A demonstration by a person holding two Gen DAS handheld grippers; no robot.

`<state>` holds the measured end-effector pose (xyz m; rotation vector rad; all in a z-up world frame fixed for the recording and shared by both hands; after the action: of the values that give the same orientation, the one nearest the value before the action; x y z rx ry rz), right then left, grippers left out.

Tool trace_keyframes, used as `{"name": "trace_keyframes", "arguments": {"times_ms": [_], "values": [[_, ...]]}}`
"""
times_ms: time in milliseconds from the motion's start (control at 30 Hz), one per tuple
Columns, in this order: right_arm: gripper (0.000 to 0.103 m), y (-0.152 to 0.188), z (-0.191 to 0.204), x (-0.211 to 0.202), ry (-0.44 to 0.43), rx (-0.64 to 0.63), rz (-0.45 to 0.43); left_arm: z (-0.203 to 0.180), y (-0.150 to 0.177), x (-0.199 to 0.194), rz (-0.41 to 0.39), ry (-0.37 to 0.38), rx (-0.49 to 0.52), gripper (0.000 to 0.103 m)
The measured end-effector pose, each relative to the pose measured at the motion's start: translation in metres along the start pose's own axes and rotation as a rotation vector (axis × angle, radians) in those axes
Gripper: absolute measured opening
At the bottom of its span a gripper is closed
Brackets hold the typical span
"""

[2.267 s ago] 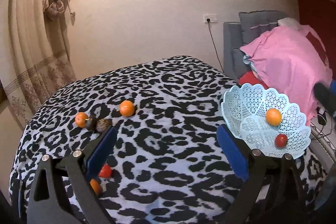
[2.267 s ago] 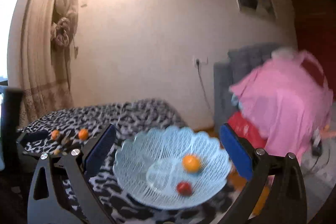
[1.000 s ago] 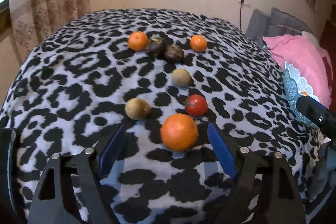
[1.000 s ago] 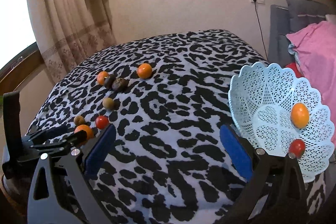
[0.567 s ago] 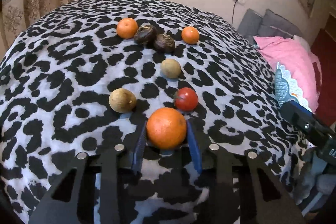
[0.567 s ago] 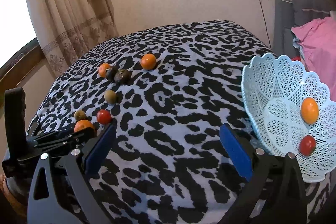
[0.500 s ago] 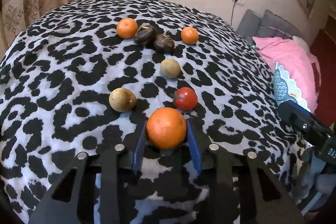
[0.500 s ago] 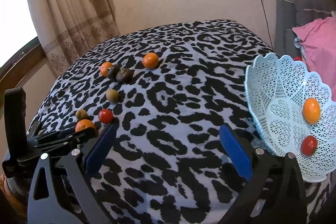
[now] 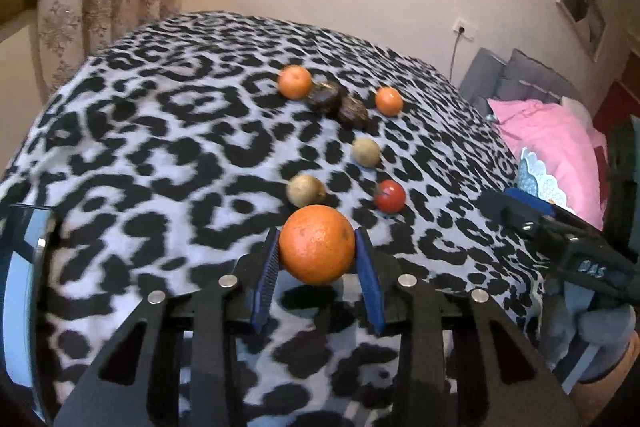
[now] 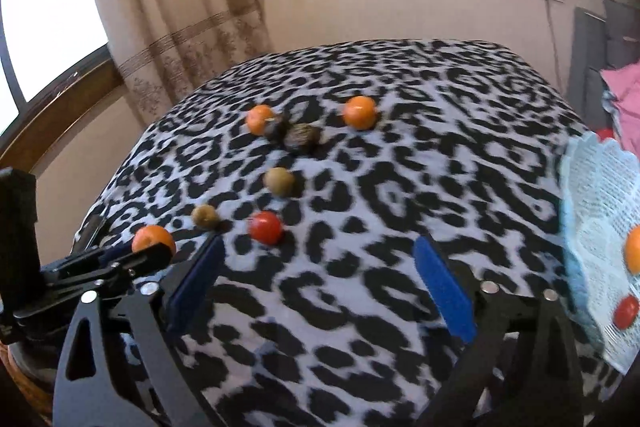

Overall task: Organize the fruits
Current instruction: 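Grasp the orange beside the red tomato with the left gripper, then close the right gripper on the red tomato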

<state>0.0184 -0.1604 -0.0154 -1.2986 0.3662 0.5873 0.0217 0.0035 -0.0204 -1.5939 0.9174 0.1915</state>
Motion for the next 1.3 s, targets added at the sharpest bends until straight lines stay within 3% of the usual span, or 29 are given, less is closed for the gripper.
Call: {"name": "trace_keyframes", "arguments": {"times_ms": [67,233,433,700,933,1300], "values": [[0.082,0.001,0.012,0.01,-0.024,-0.025,0.019,0.005,-0.003,-0.005,-0.015,-0.012,-0.004,0.038],[0.072,0.004,0.033,0.038,-0.059,-0.067,0.076,0.02,-0.006,-0.016,-0.038,-0.037,-0.027,0.038],[0.071,0.01,0.036,0.067,-0.063,-0.054,0.14,0.029,-0.006,-0.021,-0.046,-0.049,-0.043,0.038],[0.056,0.014,0.032,0.085,-0.035,-0.066,0.168,0.032,-0.007,-0.022,-0.051,-0.05,-0.049,0.038],[0.03,0.014,0.031,0.086,-0.013,-0.089,0.165,0.028,-0.008,-0.019,-0.046,-0.044,-0.046,0.038],[0.028,0.015,0.031,0.065,-0.033,-0.066,0.135,0.022,-0.009,-0.019,-0.045,-0.045,-0.031,0.038]]}}
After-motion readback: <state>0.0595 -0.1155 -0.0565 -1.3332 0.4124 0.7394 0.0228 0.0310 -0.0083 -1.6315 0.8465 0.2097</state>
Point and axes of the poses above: each gripper's, at about its wrist camera, not at the fingertips, and x roughly the way its jaws point, z to its left, y to its underside, the point moved 10 cm from there along x, roughly the way its jaws point, and after that the axes turned 6 degrees about -z, right-handed, at the moved point
